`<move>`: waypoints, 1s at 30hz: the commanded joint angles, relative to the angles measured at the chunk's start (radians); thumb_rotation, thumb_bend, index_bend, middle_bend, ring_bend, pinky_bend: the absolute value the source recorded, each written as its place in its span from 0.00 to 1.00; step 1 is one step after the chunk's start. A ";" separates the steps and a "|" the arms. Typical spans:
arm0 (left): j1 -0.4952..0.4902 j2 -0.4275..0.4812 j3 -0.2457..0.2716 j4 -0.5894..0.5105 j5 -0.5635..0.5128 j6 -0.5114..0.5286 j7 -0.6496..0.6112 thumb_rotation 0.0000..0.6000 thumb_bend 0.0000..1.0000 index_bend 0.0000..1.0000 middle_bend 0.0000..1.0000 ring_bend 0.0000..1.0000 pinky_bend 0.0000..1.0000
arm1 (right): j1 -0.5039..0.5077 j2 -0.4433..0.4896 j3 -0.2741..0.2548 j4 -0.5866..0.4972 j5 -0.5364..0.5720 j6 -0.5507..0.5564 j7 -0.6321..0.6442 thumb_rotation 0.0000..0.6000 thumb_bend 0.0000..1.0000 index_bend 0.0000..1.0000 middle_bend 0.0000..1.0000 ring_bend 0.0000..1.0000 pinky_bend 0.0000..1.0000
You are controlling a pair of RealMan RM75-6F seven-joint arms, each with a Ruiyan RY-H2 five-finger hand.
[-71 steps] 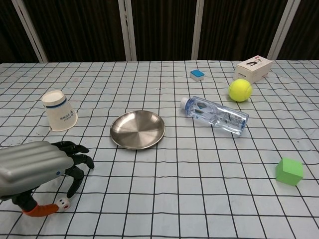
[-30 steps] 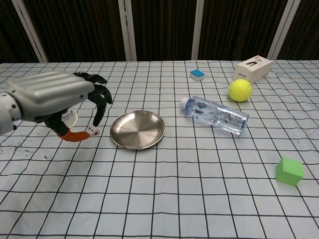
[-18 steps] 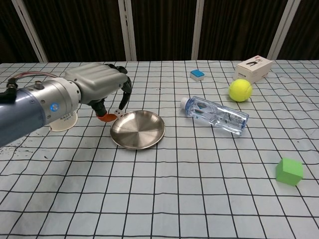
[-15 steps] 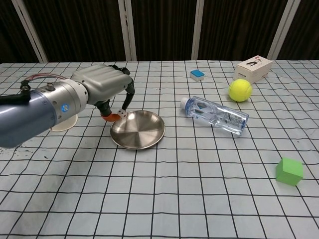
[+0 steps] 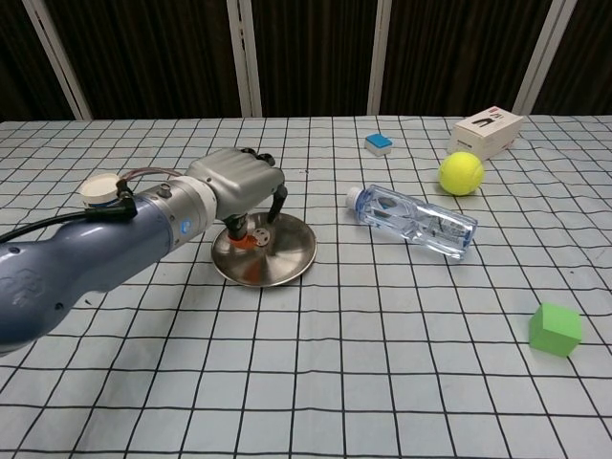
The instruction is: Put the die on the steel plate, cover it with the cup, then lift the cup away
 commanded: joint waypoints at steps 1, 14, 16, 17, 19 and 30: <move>-0.004 -0.004 0.005 0.000 0.002 -0.001 -0.003 1.00 0.10 0.15 0.00 0.00 0.07 | 0.000 0.000 -0.001 0.000 -0.001 0.000 -0.001 1.00 0.13 0.12 0.14 0.10 0.03; 0.087 0.197 0.005 -0.322 0.010 0.102 -0.071 1.00 0.05 0.10 0.02 0.00 0.08 | 0.001 0.004 -0.006 -0.006 -0.021 0.006 0.012 1.00 0.13 0.12 0.14 0.10 0.03; 0.148 0.272 0.014 -0.404 0.037 0.190 -0.096 1.00 0.05 0.10 0.03 0.00 0.09 | -0.002 0.008 -0.006 -0.010 -0.028 0.016 0.019 1.00 0.13 0.12 0.14 0.10 0.03; 0.162 0.289 0.018 -0.421 0.042 0.208 -0.100 1.00 0.05 0.10 0.02 0.00 0.09 | -0.003 0.009 -0.006 -0.011 -0.030 0.018 0.021 1.00 0.13 0.12 0.14 0.10 0.03; 0.209 0.356 0.032 -0.466 0.053 0.270 -0.107 1.00 0.05 0.11 0.01 0.00 0.09 | -0.006 0.013 -0.008 -0.017 -0.039 0.028 0.025 1.00 0.13 0.12 0.14 0.10 0.03; 0.258 0.549 0.054 -0.498 -0.132 0.184 -0.106 1.00 0.05 0.15 0.03 0.00 0.09 | -0.011 0.024 -0.014 -0.035 -0.053 0.039 0.023 1.00 0.13 0.12 0.14 0.10 0.03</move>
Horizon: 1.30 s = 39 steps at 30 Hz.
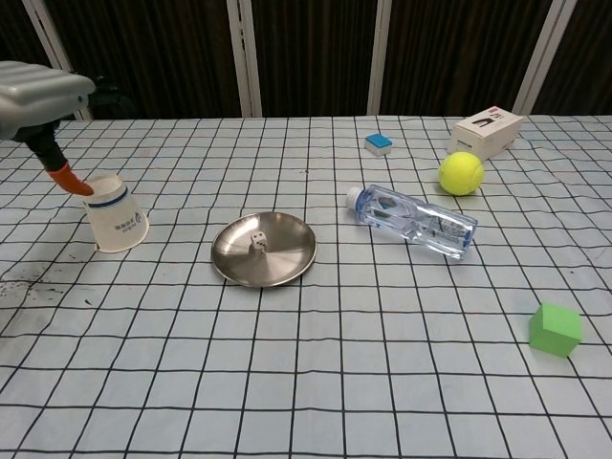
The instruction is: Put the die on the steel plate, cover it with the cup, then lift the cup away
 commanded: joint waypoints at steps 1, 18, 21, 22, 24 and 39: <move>-0.001 0.037 0.007 0.015 -0.086 -0.073 -0.004 1.00 0.05 0.15 0.03 0.00 0.09 | 0.002 0.001 0.001 0.000 0.004 -0.005 -0.001 1.00 0.13 0.12 0.14 0.10 0.03; -0.069 -0.038 0.035 0.148 -0.136 -0.159 -0.004 1.00 0.25 0.25 0.13 0.06 0.16 | 0.010 -0.004 -0.002 0.001 0.021 -0.033 -0.025 1.00 0.13 0.12 0.14 0.10 0.03; -0.074 -0.044 0.036 0.158 -0.133 -0.159 -0.011 1.00 0.26 0.24 0.13 0.06 0.16 | 0.012 -0.007 -0.002 0.002 0.024 -0.038 -0.029 1.00 0.13 0.12 0.14 0.10 0.03; -0.076 -0.047 0.036 0.160 -0.128 -0.160 -0.017 1.00 0.26 0.24 0.14 0.06 0.17 | 0.013 -0.007 -0.001 0.003 0.025 -0.040 -0.030 1.00 0.13 0.12 0.14 0.10 0.03; -0.077 -0.049 0.037 0.162 -0.122 -0.162 -0.027 1.00 0.26 0.25 0.15 0.08 0.18 | 0.013 -0.009 -0.001 0.003 0.026 -0.041 -0.033 1.00 0.13 0.12 0.14 0.10 0.03; -0.082 -0.056 0.057 0.178 -0.077 -0.163 -0.070 1.00 0.35 0.30 0.25 0.21 0.29 | 0.016 -0.013 -0.001 0.002 0.032 -0.048 -0.042 1.00 0.13 0.12 0.14 0.10 0.03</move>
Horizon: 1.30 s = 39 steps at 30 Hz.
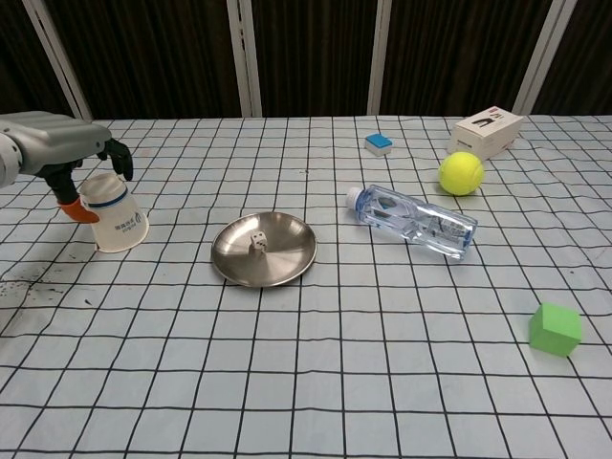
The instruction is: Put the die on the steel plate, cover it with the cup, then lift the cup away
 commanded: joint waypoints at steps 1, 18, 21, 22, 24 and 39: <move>0.000 -0.001 0.002 0.004 0.004 0.002 -0.005 1.00 0.35 0.30 0.25 0.21 0.30 | 0.000 0.000 0.000 0.001 0.001 0.000 0.001 1.00 0.13 0.12 0.14 0.10 0.03; -0.003 0.006 0.011 0.004 0.020 0.012 -0.033 1.00 0.40 0.33 0.36 0.27 0.30 | -0.001 0.000 0.001 -0.001 0.004 0.001 -0.002 1.00 0.13 0.12 0.14 0.10 0.03; -0.004 0.009 0.014 -0.001 0.019 0.014 -0.030 1.00 0.42 0.34 0.36 0.27 0.31 | -0.001 0.001 0.001 -0.002 0.004 0.001 -0.001 1.00 0.13 0.12 0.14 0.10 0.03; -0.005 0.010 0.015 -0.004 0.017 0.015 -0.030 1.00 0.42 0.35 0.37 0.27 0.31 | -0.001 0.001 0.001 -0.002 0.005 0.001 0.000 1.00 0.13 0.12 0.14 0.10 0.03; -0.006 0.012 0.016 -0.008 0.013 0.015 -0.028 1.00 0.43 0.36 0.38 0.27 0.31 | -0.001 0.002 0.001 -0.003 0.005 0.002 0.000 1.00 0.13 0.12 0.14 0.10 0.03; -0.026 0.074 -0.014 -0.133 0.046 0.087 -0.010 1.00 0.52 0.44 0.41 0.28 0.31 | -0.002 0.004 0.001 -0.006 0.000 0.007 0.007 1.00 0.13 0.12 0.14 0.10 0.03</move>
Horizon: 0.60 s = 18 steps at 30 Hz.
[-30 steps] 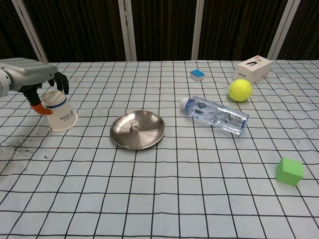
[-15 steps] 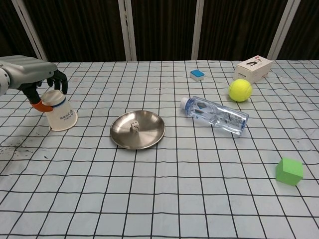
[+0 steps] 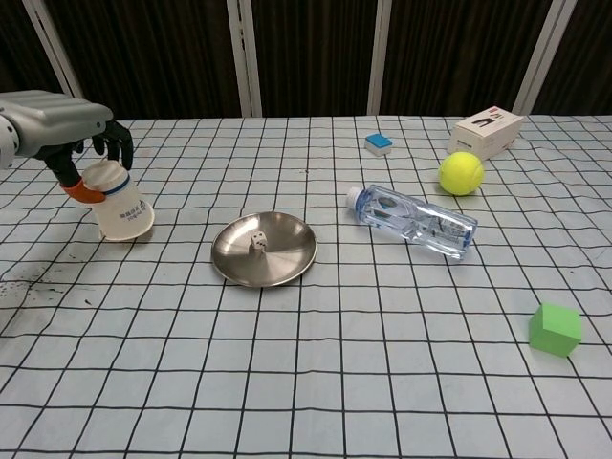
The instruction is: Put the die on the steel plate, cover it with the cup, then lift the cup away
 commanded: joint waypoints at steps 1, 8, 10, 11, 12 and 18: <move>-0.012 0.037 -0.023 -0.074 0.018 0.038 0.019 1.00 0.52 0.44 0.41 0.28 0.31 | 0.000 0.001 -0.001 -0.001 -0.001 0.001 0.002 1.00 0.13 0.12 0.14 0.10 0.03; -0.062 0.058 -0.059 -0.214 0.004 0.064 0.092 1.00 0.51 0.45 0.42 0.28 0.30 | -0.002 0.005 0.001 -0.002 -0.002 0.006 0.011 1.00 0.13 0.12 0.14 0.10 0.03; -0.085 0.045 -0.065 -0.242 -0.022 0.063 0.122 1.00 0.50 0.45 0.42 0.28 0.30 | -0.004 0.007 0.001 -0.001 -0.001 0.010 0.013 1.00 0.13 0.12 0.14 0.10 0.03; -0.101 0.032 -0.068 -0.254 -0.043 0.066 0.146 1.00 0.50 0.45 0.42 0.28 0.30 | -0.006 0.008 0.002 -0.002 -0.002 0.014 0.017 1.00 0.13 0.12 0.14 0.10 0.03; -0.112 0.020 -0.070 -0.259 -0.055 0.068 0.161 1.00 0.50 0.45 0.42 0.28 0.30 | -0.006 0.009 0.002 -0.001 -0.003 0.017 0.020 1.00 0.13 0.12 0.14 0.10 0.03; -0.172 -0.073 -0.070 -0.249 -0.137 0.079 0.218 1.00 0.50 0.45 0.41 0.28 0.30 | -0.013 0.017 0.003 0.003 -0.008 0.031 0.040 1.00 0.13 0.12 0.14 0.10 0.03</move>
